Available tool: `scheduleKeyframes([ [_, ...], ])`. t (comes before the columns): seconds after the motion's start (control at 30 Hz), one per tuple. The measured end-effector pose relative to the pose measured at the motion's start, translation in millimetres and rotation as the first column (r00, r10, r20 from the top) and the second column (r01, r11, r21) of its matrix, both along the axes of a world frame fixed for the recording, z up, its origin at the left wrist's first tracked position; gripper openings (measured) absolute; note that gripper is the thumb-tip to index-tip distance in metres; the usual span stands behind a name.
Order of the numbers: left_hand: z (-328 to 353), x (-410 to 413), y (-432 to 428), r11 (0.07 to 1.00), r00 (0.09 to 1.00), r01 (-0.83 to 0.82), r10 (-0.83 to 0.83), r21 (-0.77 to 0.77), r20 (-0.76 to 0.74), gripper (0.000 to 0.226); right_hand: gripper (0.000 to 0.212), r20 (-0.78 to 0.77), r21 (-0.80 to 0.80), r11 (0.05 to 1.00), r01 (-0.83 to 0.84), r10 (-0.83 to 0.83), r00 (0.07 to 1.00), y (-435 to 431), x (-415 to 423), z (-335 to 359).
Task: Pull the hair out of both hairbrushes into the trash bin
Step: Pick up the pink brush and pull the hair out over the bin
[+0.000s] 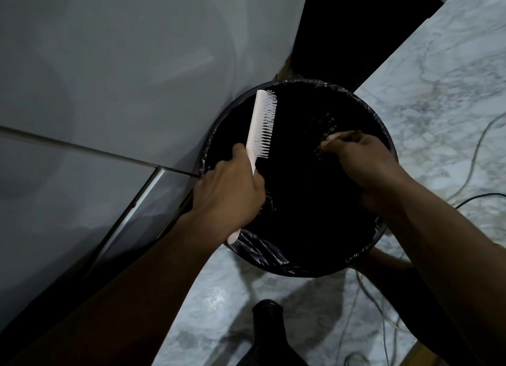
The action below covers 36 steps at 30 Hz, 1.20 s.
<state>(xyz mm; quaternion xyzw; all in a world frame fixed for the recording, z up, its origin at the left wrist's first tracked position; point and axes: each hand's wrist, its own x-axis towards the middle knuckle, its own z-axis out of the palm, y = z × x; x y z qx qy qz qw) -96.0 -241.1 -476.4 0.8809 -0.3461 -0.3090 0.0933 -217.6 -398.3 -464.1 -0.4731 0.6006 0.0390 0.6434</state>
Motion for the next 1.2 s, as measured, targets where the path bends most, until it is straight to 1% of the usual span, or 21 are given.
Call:
scheduleKeyframes([
  [0.07, 0, 0, 0, 1.0, 1.0, 0.001, -0.001, 0.001, -0.001, 0.021, 0.019, 0.013, 0.01, 1.0, -0.001, 0.001, 1.0, 0, -1, -3],
  [0.17, 3, -1, -1, 1.0, 1.0, 0.021, -0.021, 0.0, -0.006, 0.021, 0.015, 0.016, 0.049, 0.998, -0.047, 0.046, 0.999, 2, -2, -5],
  [0.3, 7, -4, 0, 0.996, 0.996, 0.083, -0.084, 0.011, 0.004, 0.021, 0.023, -0.041, -0.028, 0.989, -0.144, 0.143, 0.989, 9, -2, -10],
  [0.4, 11, -7, 0, 0.988, 0.988, 0.151, -0.151, 0.013, 0.016, 0.025, 0.035, -0.066, -0.062, 0.976, -0.209, 0.205, 0.977, 13, -2, -12],
  [0.47, 12, -9, 0, 0.979, 0.979, 0.203, -0.203, 0.005, 0.025, 0.028, 0.042, -0.024, -0.106, 0.977, -0.187, 0.185, 0.982, 13, 0, -12],
  [0.5, 12, -10, 1, 0.974, 0.974, 0.225, -0.225, -0.003, 0.029, 0.027, 0.043, 0.016, -0.129, 0.98, -0.149, 0.152, 0.988, 13, 1, -11],
  [0.6, 10, -11, 3, 0.963, 0.964, 0.264, -0.264, -0.057, 0.005, 0.022, 0.044, 0.15, -0.152, 0.988, 0.023, 0.0, 0.989, 7, 4, -9],
  [0.67, 9, -11, 4, 0.956, 0.959, 0.277, -0.281, -0.094, -0.024, 0.02, 0.042, 0.214, -0.126, 0.986, 0.113, -0.084, 0.973, 4, 5, -10],
  [0.73, 8, -10, 4, 0.95, 0.955, 0.287, -0.294, -0.124, -0.044, 0.019, 0.037, 0.27, -0.048, 0.986, 0.159, -0.141, 0.952, 4, 5, -13],
  [0.8, 7, -10, 4, 0.946, 0.951, 0.29, -0.302, -0.142, -0.068, 0.018, 0.036, 0.306, 0.018, 0.985, 0.171, -0.168, 0.937, 7, 5, -15],
  [0.87, 7, -10, 4, 0.946, 0.949, 0.288, -0.302, -0.147, -0.086, 0.017, 0.039, 0.308, 0.027, 0.985, 0.173, -0.173, 0.936, 8, 5, -15],
  [0.93, 7, -10, 4, 0.949, 0.95, 0.282, -0.297, -0.141, -0.099, 0.016, 0.034, 0.295, 0.026, 0.985, 0.173, -0.173, 0.94, 7, 5, -16],
  [1.0, 6, -10, 4, 0.953, 0.952, 0.271, -0.286, -0.136, -0.109, 0.018, 0.034, 0.282, 0.004, 0.991, 0.13, -0.126, 0.951, 7, 4, -18],
  [1.1, 5, -9, 4, 0.956, 0.955, 0.264, -0.278, -0.129, -0.105, 0.02, 0.047, 0.286, -0.031, 0.997, 0.072, -0.06, 0.956, 8, 1, -20],
  [1.2, 6, -9, 4, 0.959, 0.956, 0.256, -0.27, -0.125, -0.115, 0.02, 0.043, 0.275, -0.084, 0.994, 0.072, -0.046, 0.96, 7, 0, -21],
])
